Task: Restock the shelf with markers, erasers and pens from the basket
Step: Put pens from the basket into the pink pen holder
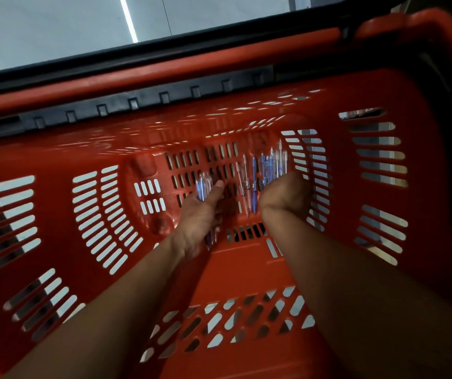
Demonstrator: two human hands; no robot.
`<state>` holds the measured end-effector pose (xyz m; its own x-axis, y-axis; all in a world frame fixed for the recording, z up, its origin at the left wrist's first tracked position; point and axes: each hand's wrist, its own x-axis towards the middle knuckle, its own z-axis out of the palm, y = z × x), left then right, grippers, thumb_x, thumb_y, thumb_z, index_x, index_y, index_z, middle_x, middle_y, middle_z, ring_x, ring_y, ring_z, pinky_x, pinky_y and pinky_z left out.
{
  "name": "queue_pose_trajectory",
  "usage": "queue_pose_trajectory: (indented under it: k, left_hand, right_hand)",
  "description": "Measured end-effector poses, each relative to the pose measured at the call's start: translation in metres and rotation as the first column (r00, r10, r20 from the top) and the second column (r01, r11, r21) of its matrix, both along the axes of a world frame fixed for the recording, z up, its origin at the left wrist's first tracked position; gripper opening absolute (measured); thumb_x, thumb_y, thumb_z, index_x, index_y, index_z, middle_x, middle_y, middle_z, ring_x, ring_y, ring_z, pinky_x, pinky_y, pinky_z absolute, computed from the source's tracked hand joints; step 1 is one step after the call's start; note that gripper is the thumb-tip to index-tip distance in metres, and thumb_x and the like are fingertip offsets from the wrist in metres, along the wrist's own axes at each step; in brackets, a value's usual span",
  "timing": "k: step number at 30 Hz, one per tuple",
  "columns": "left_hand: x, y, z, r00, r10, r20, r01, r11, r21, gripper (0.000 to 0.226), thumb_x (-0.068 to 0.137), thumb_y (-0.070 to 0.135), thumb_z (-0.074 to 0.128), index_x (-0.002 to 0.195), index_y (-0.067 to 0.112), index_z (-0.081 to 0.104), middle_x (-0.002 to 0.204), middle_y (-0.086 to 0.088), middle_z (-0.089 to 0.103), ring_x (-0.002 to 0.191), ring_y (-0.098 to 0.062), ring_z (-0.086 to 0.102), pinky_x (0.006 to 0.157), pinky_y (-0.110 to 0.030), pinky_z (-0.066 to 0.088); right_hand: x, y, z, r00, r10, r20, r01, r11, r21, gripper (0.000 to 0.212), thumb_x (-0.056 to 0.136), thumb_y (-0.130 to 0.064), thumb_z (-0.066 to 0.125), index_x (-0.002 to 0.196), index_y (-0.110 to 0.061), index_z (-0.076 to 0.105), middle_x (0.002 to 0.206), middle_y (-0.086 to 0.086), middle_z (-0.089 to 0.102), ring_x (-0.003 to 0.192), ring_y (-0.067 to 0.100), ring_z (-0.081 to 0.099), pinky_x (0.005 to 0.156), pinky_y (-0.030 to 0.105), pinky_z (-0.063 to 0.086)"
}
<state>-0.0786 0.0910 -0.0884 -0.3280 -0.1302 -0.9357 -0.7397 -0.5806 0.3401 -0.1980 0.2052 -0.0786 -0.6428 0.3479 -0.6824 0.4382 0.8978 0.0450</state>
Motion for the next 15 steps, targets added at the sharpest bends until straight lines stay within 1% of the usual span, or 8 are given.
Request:
queue_pose_trajectory:
  k: [2, 5, 8, 9, 11, 13, 14, 15]
  left_hand:
    - [0.001, -0.001, 0.0, 1.0, -0.018, 0.018, 0.018, 1.0, 0.0, 0.059, 0.096, 0.061, 0.064, 0.111, 0.004, 0.074, 0.1, -0.023, 0.078, 0.076, -0.033, 0.055, 0.052, -0.031, 0.042]
    - [0.002, -0.002, 0.005, 1.0, -0.025, 0.018, 0.025, 1.0, 0.001, 0.065, 0.096, 0.061, 0.063, 0.129, 0.005, 0.064, 0.104, -0.017, 0.079, 0.083, -0.034, 0.058, 0.053, -0.031, 0.043]
    - [0.002, -0.005, 0.011, 0.999, -0.037, -0.006, 0.037, 0.999, 0.002, 0.061, 0.095, 0.063, 0.065, 0.124, 0.009, 0.066, 0.1, -0.006, 0.081, 0.079, -0.039, 0.068, 0.052, -0.03, 0.046]
    - [0.002, -0.005, 0.014, 0.999, -0.031, -0.01, 0.031, 1.0, -0.001, 0.059, 0.092, 0.063, 0.069, 0.118, 0.01, 0.068, 0.096, -0.004, 0.081, 0.073, -0.037, 0.065, 0.05, -0.029, 0.045]
    - [0.0, -0.008, 0.021, 1.0, 0.002, -0.011, -0.002, 1.0, -0.013, 0.047, 0.086, 0.059, 0.079, 0.102, 0.016, 0.071, 0.087, -0.009, 0.074, 0.07, -0.032, 0.055, 0.048, -0.029, 0.04]
    - [-0.001, -0.01, 0.032, 1.0, 0.005, -0.022, -0.006, 1.0, -0.03, 0.041, 0.079, 0.058, 0.085, 0.09, 0.021, 0.071, 0.083, -0.015, 0.074, 0.068, -0.027, 0.053, 0.05, -0.031, 0.043]
    - [-0.002, -0.012, 0.04, 1.0, 0.0, -0.028, -0.001, 0.999, -0.044, 0.044, 0.078, 0.059, 0.086, 0.094, 0.019, 0.073, 0.083, -0.018, 0.074, 0.061, -0.03, 0.061, 0.052, -0.033, 0.048]
    - [-0.002, -0.014, 0.047, 0.999, -0.007, -0.038, 0.004, 0.998, -0.062, 0.053, 0.079, 0.059, 0.084, 0.105, 0.013, 0.072, 0.085, -0.02, 0.075, 0.059, -0.027, 0.068, 0.056, -0.038, 0.056]
  right_hand:
    - [-0.001, 0.0, 0.003, 1.0, -0.019, -0.011, 0.019, 1.0, 0.002, 0.032, 0.1, -0.013, 0.055, 0.129, 0.0, 0.063, 0.128, 0.021, 0.065, 0.12, 0.038, 0.061, 0.096, 0.044, 0.05]
    - [-0.002, 0.002, 0.007, 0.999, -0.013, -0.035, 0.014, 1.0, 0.02, 0.032, 0.101, -0.015, 0.052, 0.128, 0.0, 0.062, 0.126, 0.02, 0.065, 0.117, 0.037, 0.062, 0.089, 0.041, 0.05]
    - [0.001, 0.003, 0.011, 0.997, 0.011, -0.072, -0.008, 0.999, 0.04, 0.031, 0.103, -0.019, 0.051, 0.126, -0.002, 0.062, 0.122, 0.019, 0.067, 0.112, 0.036, 0.065, 0.076, 0.036, 0.042]
    - [0.002, 0.003, 0.015, 0.995, 0.019, -0.095, -0.013, 0.998, 0.054, 0.031, 0.103, -0.023, 0.051, 0.123, -0.003, 0.063, 0.117, 0.018, 0.069, 0.107, 0.035, 0.067, 0.073, 0.036, 0.043]
    - [0.007, 0.002, 0.024, 0.988, 0.07, -0.137, -0.063, 0.997, 0.053, 0.031, 0.103, -0.031, 0.052, 0.115, -0.007, 0.068, 0.105, 0.013, 0.073, 0.094, 0.03, 0.071, 0.066, 0.032, 0.048]
    - [0.014, 0.001, 0.037, 0.983, 0.102, -0.151, -0.108, 0.994, -0.033, 0.027, 0.102, -0.036, 0.055, 0.103, -0.013, 0.07, 0.092, 0.008, 0.073, 0.082, 0.025, 0.07, 0.06, 0.029, 0.05]
    - [0.017, 0.0, 0.045, 0.984, 0.097, -0.151, -0.109, 0.991, -0.08, 0.023, 0.101, -0.036, 0.057, 0.099, -0.017, 0.069, 0.091, 0.005, 0.071, 0.08, 0.022, 0.069, 0.061, 0.029, 0.052]
    - [0.02, -0.001, 0.054, 0.985, 0.08, -0.155, -0.099, 0.988, -0.122, 0.017, 0.1, -0.037, 0.06, 0.096, -0.021, 0.066, 0.091, 0.002, 0.069, 0.081, 0.021, 0.067, 0.061, 0.03, 0.053]
